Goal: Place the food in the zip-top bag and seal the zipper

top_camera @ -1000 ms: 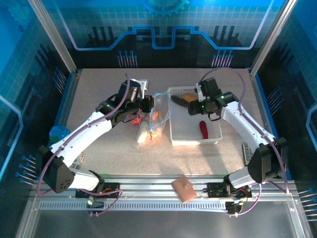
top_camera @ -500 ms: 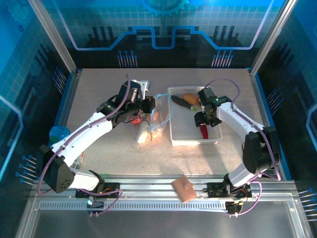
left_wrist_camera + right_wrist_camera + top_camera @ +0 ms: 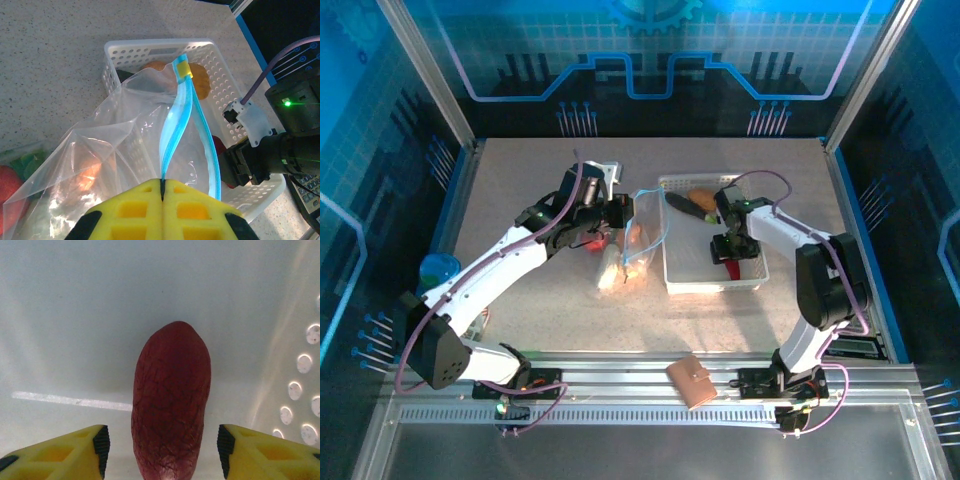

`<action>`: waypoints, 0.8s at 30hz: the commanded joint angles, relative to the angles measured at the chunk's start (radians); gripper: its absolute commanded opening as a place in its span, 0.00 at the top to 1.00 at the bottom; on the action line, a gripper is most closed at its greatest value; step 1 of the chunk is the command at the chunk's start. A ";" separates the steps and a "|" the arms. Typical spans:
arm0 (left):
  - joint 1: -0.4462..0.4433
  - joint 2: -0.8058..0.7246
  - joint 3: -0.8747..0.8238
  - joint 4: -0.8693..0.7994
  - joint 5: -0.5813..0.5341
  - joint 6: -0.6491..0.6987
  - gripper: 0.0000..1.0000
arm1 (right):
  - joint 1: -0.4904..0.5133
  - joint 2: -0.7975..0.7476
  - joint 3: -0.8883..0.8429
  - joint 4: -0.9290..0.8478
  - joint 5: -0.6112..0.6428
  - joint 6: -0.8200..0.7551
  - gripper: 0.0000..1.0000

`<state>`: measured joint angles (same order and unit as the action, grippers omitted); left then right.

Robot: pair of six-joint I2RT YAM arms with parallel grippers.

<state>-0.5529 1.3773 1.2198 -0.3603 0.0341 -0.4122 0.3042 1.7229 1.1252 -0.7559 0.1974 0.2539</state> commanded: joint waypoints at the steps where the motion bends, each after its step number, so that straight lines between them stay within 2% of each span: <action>1: -0.005 -0.004 -0.017 0.006 0.001 0.001 1.00 | -0.015 0.039 0.009 0.016 -0.016 0.015 0.41; 5: -0.003 -0.005 -0.017 0.002 0.000 0.005 1.00 | -0.015 0.074 0.019 0.024 -0.023 0.018 0.45; 10: 0.000 -0.004 -0.017 0.000 0.000 0.007 1.00 | -0.015 0.079 0.021 0.036 -0.036 0.027 0.61; 13: 0.003 -0.001 -0.014 0.000 0.000 0.008 1.00 | -0.016 0.053 0.025 0.039 -0.033 0.028 0.67; 19: 0.003 0.015 -0.017 -0.001 -0.007 0.007 1.00 | -0.014 -0.059 0.046 0.068 -0.033 0.043 0.79; 24: 0.003 0.034 -0.012 0.004 -0.009 0.002 1.00 | 0.016 -0.211 0.068 0.139 -0.068 0.087 0.84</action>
<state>-0.5529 1.3922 1.2198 -0.3603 0.0322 -0.4122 0.3023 1.6066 1.1507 -0.6769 0.1627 0.2981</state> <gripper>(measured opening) 0.052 0.342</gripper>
